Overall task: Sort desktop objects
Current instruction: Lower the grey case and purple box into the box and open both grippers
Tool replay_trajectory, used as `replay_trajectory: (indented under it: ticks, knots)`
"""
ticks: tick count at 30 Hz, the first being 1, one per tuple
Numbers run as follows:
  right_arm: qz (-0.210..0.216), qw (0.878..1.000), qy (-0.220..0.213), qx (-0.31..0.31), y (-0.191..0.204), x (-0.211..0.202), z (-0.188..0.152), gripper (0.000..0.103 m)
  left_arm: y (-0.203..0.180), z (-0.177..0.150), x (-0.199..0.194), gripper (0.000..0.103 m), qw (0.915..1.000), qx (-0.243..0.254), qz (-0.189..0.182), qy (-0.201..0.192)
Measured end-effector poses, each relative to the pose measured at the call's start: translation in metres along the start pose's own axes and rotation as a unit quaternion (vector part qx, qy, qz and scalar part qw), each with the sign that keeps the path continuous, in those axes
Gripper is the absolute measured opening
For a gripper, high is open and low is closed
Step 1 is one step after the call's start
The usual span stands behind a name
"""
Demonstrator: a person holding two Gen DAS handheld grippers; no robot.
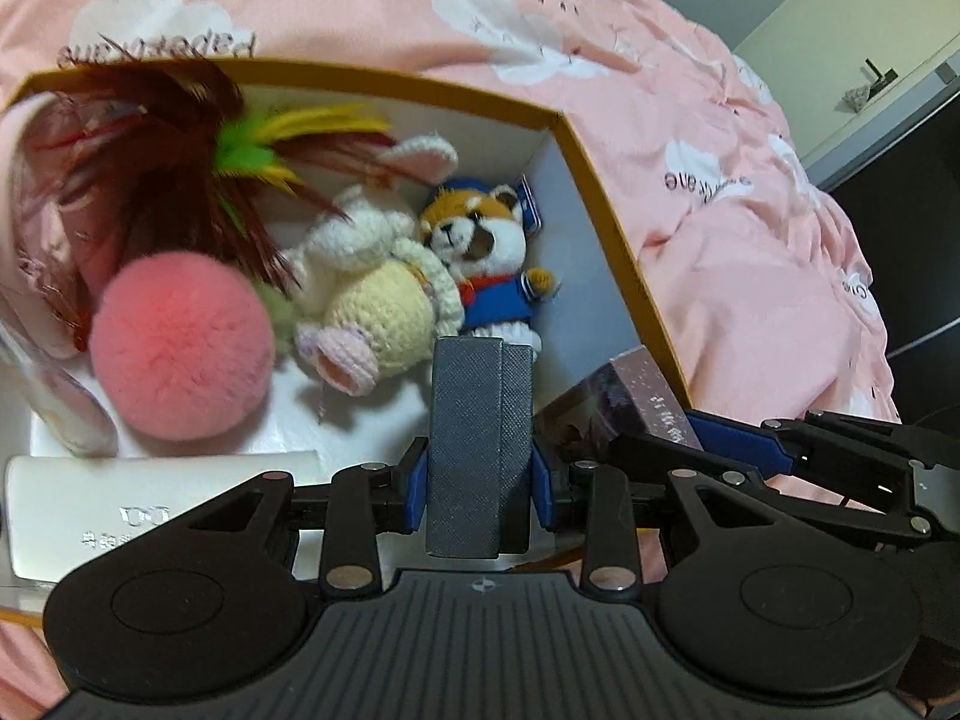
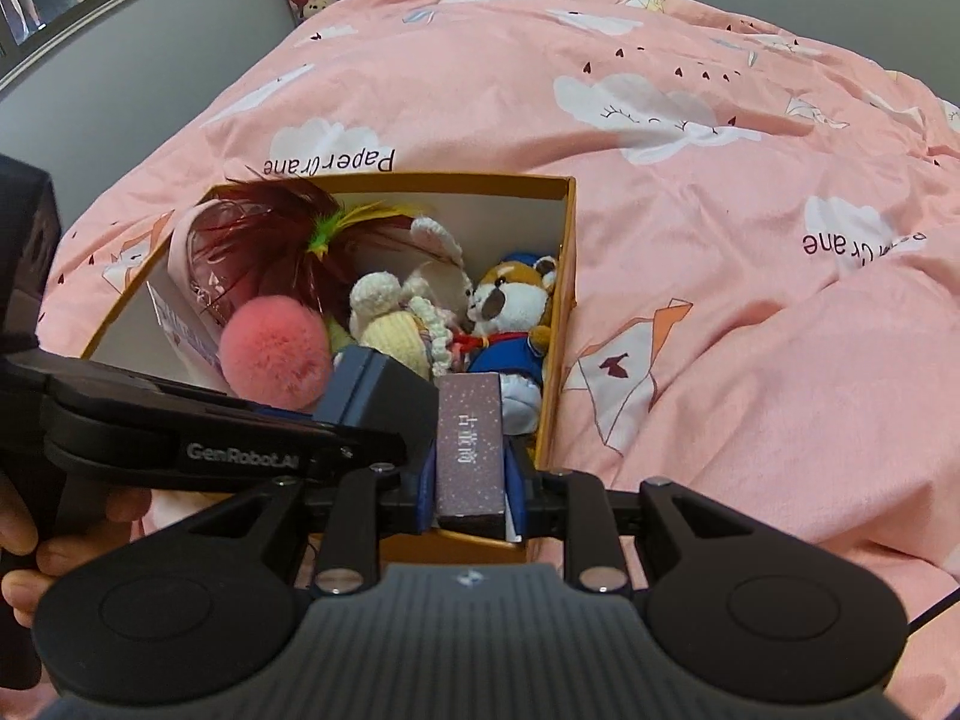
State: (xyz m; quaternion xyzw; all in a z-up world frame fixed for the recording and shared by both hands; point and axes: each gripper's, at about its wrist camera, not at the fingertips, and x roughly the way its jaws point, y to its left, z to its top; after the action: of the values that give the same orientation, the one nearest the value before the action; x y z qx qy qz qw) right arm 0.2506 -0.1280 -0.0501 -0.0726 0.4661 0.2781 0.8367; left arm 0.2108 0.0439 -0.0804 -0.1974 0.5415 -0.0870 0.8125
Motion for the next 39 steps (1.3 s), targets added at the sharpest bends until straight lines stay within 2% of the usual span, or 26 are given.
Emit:
replay_trajectory:
  ticks: [12, 14, 18, 27, 34, 39]
  knots:
    - [0.024, 0.999, 0.014, 0.033, -0.008, 0.002, 0.002, 0.031, 0.000, 0.006, 0.019, 0.038, 0.9988, -0.008, -0.006, 0.047]
    - [0.038, 0.998, 0.006, 0.044, -0.012, -0.002, 0.003, 0.038, -0.001, 0.005, 0.021, 0.038, 0.9986, -0.005, -0.004, 0.053]
    - [0.039, 0.997, -0.016, 0.057, -0.018, -0.013, 0.007, 0.040, -0.005, 0.006, 0.023, 0.038, 0.9984, 0.000, -0.002, 0.056]
    - [0.004, 0.992, -0.061, 0.108, -0.047, -0.030, 0.007, 0.042, -0.022, 0.013, 0.030, 0.039, 0.9969, 0.026, 0.032, 0.067]
    - [0.004, 0.991, -0.059, 0.122, -0.057, -0.027, 0.001, 0.042, -0.012, 0.011, 0.027, 0.041, 0.9969, -0.001, 0.005, 0.078]
    - [0.008, 0.991, -0.061, 0.123, -0.058, -0.026, -0.001, 0.042, -0.008, 0.009, 0.020, 0.047, 0.9961, -0.015, -0.032, 0.080]
